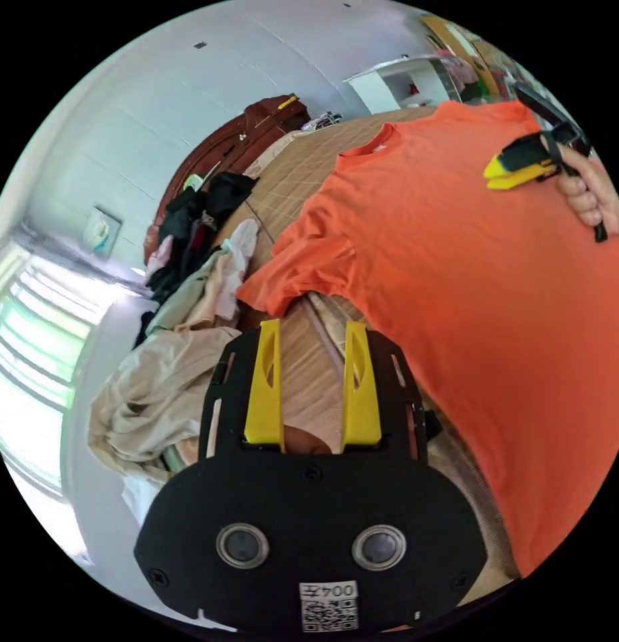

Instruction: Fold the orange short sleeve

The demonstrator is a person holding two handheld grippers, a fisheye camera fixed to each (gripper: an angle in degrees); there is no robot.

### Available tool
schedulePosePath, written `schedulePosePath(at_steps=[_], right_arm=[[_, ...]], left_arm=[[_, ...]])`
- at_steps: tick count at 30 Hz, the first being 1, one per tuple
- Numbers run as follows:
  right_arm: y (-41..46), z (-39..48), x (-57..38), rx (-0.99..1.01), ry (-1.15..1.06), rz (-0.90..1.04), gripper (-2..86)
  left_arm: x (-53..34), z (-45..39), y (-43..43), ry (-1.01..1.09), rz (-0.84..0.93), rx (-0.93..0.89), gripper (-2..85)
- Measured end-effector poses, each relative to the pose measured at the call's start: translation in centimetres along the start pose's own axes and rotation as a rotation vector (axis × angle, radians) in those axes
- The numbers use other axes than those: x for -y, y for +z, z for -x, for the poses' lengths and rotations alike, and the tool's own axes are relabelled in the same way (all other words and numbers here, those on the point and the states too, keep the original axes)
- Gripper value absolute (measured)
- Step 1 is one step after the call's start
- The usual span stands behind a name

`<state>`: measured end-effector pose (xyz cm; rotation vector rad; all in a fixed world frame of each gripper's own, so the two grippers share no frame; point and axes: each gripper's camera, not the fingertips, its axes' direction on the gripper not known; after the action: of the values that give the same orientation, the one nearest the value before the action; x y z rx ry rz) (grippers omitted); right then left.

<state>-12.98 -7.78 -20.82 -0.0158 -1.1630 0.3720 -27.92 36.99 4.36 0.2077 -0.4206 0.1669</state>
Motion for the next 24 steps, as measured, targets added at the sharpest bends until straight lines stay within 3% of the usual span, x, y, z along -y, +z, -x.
schedulePosePath(at_steps=[7, 17, 24], right_arm=[[2.8, -5.3, -3.5, 0.030, -0.001, 0.007, 6.4], [7.1, -10.1, -7.3, 0.033, -0.010, 0.006, 5.4], [9.9, -12.3, -8.9, 0.026, -0.011, 0.002, 5.0]], left_arm=[[5.2, -4.3, 5.2, 0.491, 0.102, 0.059, 14.3], [9.9, -12.2, 8.4, 0.714, 0.107, 0.081, 12.2], [8.8, -15.2, 6.4, 0.772, 0.031, 0.168, 4.1]])
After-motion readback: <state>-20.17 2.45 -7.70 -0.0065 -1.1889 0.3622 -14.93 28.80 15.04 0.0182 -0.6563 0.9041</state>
